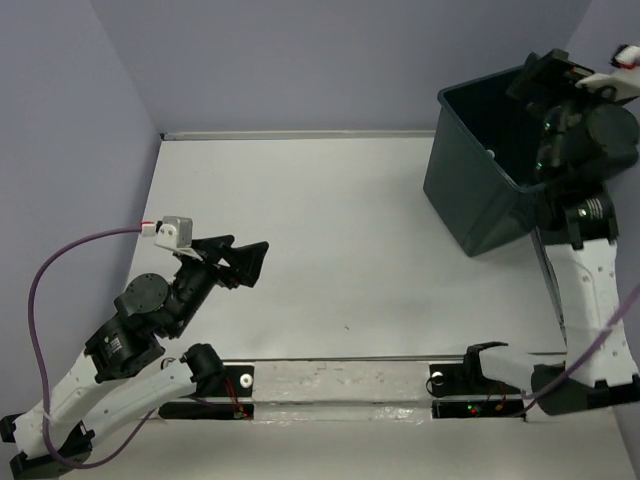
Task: Put the plastic bottles in the bin
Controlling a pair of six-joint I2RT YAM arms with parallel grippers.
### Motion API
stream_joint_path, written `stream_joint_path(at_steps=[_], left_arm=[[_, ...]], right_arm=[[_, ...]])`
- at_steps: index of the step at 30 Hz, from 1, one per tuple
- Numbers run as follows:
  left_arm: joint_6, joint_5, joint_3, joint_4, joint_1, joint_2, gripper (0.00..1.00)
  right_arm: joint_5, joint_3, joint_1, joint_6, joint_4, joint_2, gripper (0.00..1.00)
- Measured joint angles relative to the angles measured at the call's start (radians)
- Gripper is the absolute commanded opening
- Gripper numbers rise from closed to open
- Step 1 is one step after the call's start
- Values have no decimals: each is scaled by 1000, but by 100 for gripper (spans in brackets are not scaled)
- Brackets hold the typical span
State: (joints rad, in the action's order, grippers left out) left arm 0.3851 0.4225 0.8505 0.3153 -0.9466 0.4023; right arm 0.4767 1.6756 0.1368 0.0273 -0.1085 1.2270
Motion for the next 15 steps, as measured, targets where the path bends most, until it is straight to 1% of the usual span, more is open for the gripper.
stream_joint_path(at_steps=[3, 6, 10, 15], left_arm=[[-9, -10, 24, -20, 0, 27, 99], [-23, -33, 63, -47, 0, 59, 99], [-54, -62, 136, -104, 0, 101, 99], [-106, -82, 259, -151, 0, 153, 99]], right_arm=[[-187, -50, 0, 144, -14, -164, 100], [-393, -197, -1, 286, -8, -383, 100], [-534, -391, -1, 383, -33, -585, 100], [-630, -555, -1, 441, -96, -740, 100]])
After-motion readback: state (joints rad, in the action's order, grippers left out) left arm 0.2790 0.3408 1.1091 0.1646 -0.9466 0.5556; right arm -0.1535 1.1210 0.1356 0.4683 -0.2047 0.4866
